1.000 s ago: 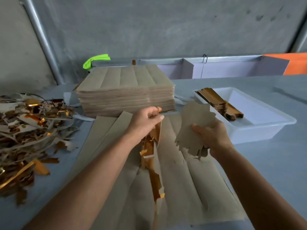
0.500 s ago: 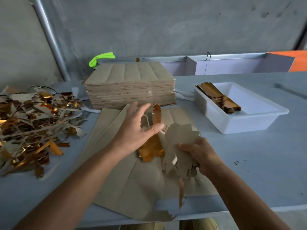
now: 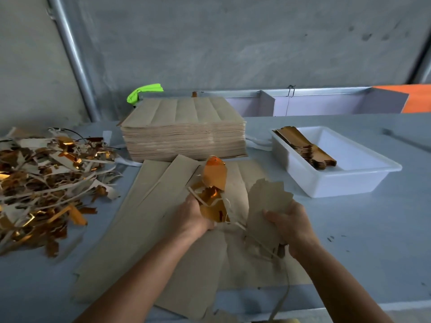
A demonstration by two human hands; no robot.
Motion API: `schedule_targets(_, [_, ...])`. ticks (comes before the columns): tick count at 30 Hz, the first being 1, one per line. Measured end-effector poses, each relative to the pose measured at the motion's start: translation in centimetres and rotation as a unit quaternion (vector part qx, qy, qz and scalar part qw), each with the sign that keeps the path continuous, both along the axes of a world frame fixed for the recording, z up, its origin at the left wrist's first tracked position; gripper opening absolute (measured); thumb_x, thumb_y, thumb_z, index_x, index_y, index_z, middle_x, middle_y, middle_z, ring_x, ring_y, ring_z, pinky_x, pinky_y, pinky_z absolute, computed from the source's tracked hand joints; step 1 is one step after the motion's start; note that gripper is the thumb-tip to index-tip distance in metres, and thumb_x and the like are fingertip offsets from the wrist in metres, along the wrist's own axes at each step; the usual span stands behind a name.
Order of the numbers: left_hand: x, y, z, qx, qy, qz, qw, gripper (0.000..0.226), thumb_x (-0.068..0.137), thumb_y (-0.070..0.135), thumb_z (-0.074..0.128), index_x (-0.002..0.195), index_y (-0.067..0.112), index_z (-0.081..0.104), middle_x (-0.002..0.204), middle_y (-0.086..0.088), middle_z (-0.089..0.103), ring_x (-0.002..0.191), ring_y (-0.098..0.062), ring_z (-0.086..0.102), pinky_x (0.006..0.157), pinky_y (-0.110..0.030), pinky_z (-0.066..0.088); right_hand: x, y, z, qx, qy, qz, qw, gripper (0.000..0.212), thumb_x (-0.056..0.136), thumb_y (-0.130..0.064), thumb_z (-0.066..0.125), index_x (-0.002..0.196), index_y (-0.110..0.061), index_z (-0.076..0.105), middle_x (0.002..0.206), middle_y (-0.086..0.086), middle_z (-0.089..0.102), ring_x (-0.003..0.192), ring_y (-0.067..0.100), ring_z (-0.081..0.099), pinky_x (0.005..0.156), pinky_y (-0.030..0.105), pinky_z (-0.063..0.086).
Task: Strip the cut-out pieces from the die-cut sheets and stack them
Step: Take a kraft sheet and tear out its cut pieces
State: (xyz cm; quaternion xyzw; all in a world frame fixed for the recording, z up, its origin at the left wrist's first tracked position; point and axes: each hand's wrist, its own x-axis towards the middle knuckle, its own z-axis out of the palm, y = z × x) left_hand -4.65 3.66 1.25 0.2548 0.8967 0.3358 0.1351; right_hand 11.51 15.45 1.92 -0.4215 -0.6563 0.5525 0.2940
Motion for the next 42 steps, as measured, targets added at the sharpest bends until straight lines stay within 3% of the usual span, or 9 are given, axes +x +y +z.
schedule_targets(5, [-0.8, 0.1, -0.1, 0.06, -0.013, -0.042, 0.997, 0.046, 0.084, 0.008, 0.063, 0.111, 0.034, 0.037, 0.082, 0.013, 0.05, 0.068, -0.01, 0.056, 0.051, -0.023, 0.046, -2.5, -0.2, 1.7, 0.154, -0.064, 0.013, 0.986, 0.047, 0.086, -0.006, 0.061, 0.131, -0.009, 0.048, 0.111, 0.009, 0.059, 0.092, 0.019, 0.053, 0.072, 0.03, 0.049])
schedule_targets(8, [-0.9, 0.0, 0.7, 0.117, -0.085, -0.023, 0.989, 0.022, 0.093, 0.037, 0.054, 0.111, 0.024, 0.05, 0.08, 0.011, 0.054, 0.07, -0.011, 0.061, 0.051, -0.022, 0.05, -4.2, -1.4, 2.1, 0.092, -0.045, 0.053, 0.993, 0.045, 0.085, -0.009, 0.064, 0.127, -0.009, 0.049, 0.111, 0.011, 0.062, 0.095, 0.022, 0.059, 0.073, 0.034, 0.055])
schedule_targets(13, [-1.8, 0.0, 2.5, 0.159, -0.281, 0.052, 0.945, 0.068, 0.071, 0.081, 0.046, 0.092, 0.019, 0.062, 0.077, -0.004, 0.068, 0.069, -0.018, 0.066, 0.054, -0.027, 0.054, -4.9, -3.7, 2.5, 0.053, -0.016, 0.096, 0.994, 0.041, 0.084, -0.01, 0.068, 0.122, -0.009, 0.053, 0.102, 0.008, 0.064, 0.091, 0.024, 0.064, 0.077, 0.042, 0.058])
schedule_targets(17, [-3.2, -0.5, 3.6, 0.181, -0.41, 0.086, 0.89, 0.058, 0.072, 0.062, 0.066, 0.104, 0.014, 0.06, 0.093, -0.009, 0.065, 0.079, -0.027, 0.064, 0.056, -0.035, 0.054, -4.3, -6.4, 2.2, 0.131, -0.058, 0.205, 0.968, 0.041, 0.087, -0.012, 0.064, 0.125, -0.008, 0.051, 0.108, 0.007, 0.064, 0.095, 0.02, 0.064, 0.08, 0.036, 0.057])
schedule_targets(19, [-3.2, -0.6, 3.5, 0.167, -0.417, 0.083, 0.89, 0.029, 0.082, 0.034, 0.069, 0.093, 0.008, 0.064, 0.069, -0.01, 0.069, 0.057, -0.024, 0.066, 0.042, -0.028, 0.05, -4.0, -7.6, 2.1, 0.198, -0.084, 0.253, 0.943, 0.043, 0.089, -0.011, 0.06, 0.131, -0.013, 0.048, 0.112, 0.001, 0.063, 0.093, 0.011, 0.062, 0.077, 0.019, 0.055])
schedule_targets(25, [-4.4, -0.7, 2.2, 0.139, -0.305, 0.105, 0.936, 0.022, 0.084, -0.018, 0.049, 0.081, 0.003, 0.053, 0.059, -0.014, 0.057, 0.047, -0.022, 0.055, 0.039, -0.025, 0.048, -1.4, -5.9, 3.6, 0.264, -0.15, 0.231, 0.925, 0.043, 0.089, -0.01, 0.059, 0.131, -0.015, 0.047, 0.097, -0.01, 0.056, 0.082, 0.004, 0.057, 0.059, 0.007, 0.047])
schedule_targets(28, [-4.8, -1.4, 1.9, 0.147, -0.287, 0.091, 0.942, 0.027, 0.083, -0.017, 0.052, 0.082, 0.01, 0.054, 0.075, -0.017, 0.062, 0.061, -0.026, 0.063, 0.06, -0.036, 0.054, 0.4, -2.8, 5.0, 0.274, -0.18, 0.179, 0.927, 0.033, 0.088, -0.008, 0.06, 0.12, -0.014, 0.052, 0.103, -0.001, 0.06, 0.08, 0.008, 0.057, 0.054, 0.011, 0.044])
schedule_targets(36, [-2.1, -0.8, 2.9, 0.274, -0.238, 0.05, 0.93, 0.022, 0.087, -0.008, 0.053, 0.096, 0.011, 0.062, 0.086, -0.011, 0.068, 0.069, -0.023, 0.068, 0.061, -0.038, 0.059, -4.6, -1.1, 5.8, 0.314, -0.225, 0.043, 0.921, 0.025, 0.092, -0.005, 0.047, 0.116, -0.005, 0.05, 0.096, 0.012, 0.06, 0.08, 0.023, 0.056, 0.064, 0.032, 0.048])
schedule_targets(42, [1.1, 0.8, 3.0, 0.299, -0.12, -0.02, 0.946, 0.03, 0.088, -0.006, 0.053, 0.105, 0.016, 0.063, 0.091, 0.002, 0.07, 0.083, -0.013, 0.067, 0.069, -0.027, 0.056, -7.2, -0.9, 4.5, 0.249, -0.18, 0.039, 0.951, 0.023, 0.098, -0.009, 0.04, 0.12, -0.006, 0.045, 0.074, -0.005, 0.042, 0.064, 0.008, 0.045, 0.054, 0.018, 0.037])
